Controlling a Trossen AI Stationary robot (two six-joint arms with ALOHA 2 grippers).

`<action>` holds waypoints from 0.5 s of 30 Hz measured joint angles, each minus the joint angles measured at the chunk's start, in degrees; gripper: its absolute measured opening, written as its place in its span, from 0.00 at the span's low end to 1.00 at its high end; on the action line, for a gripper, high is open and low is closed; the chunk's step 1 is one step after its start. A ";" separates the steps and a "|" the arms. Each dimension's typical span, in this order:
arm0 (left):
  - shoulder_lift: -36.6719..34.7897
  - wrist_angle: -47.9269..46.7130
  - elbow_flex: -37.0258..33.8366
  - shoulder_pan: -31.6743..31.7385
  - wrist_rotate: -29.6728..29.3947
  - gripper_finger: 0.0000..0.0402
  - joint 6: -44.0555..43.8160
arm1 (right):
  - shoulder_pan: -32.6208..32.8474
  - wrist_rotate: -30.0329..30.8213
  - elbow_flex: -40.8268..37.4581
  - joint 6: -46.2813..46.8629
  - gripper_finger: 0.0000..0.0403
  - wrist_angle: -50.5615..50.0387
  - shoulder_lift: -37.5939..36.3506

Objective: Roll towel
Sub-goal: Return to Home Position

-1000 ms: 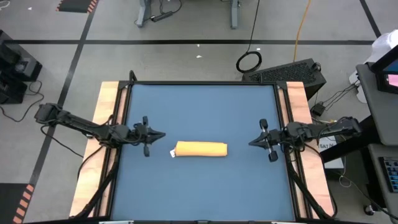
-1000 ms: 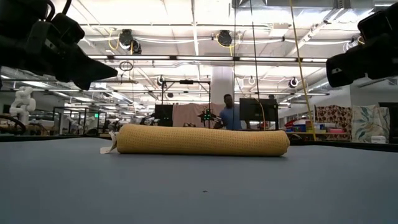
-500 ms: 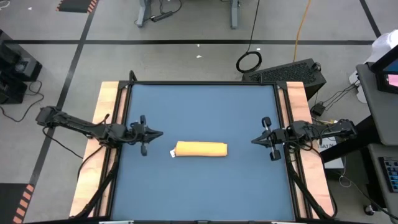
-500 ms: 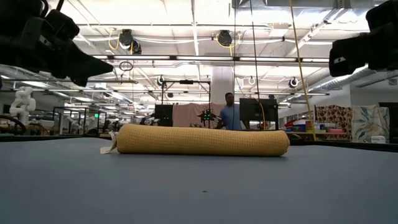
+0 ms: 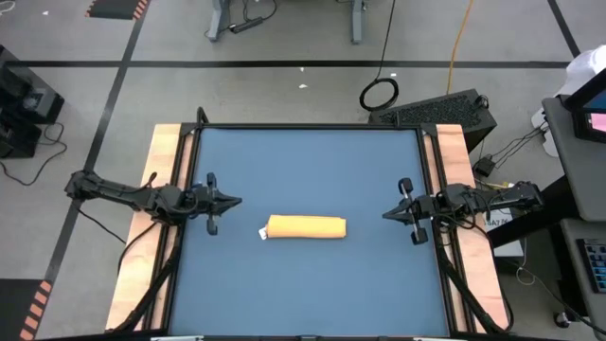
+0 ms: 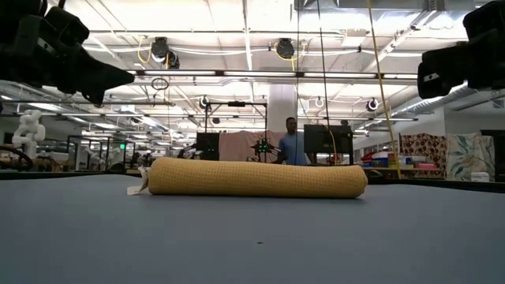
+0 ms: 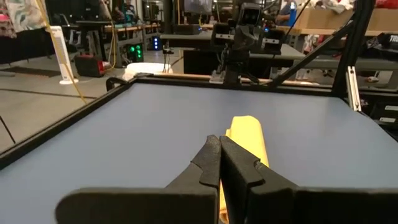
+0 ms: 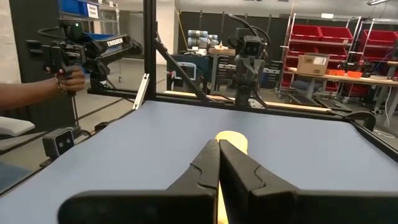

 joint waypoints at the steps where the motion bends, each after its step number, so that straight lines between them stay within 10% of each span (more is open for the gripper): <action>1: -1.02 -0.73 0.00 0.00 0.03 0.01 0.02 | 0.00 0.00 0.00 0.07 0.00 -0.02 0.02; 15: -13.04 -6.13 -0.04 0.00 2.56 0.01 2.71 | 0.02 2.88 0.00 0.24 0.00 0.15 0.02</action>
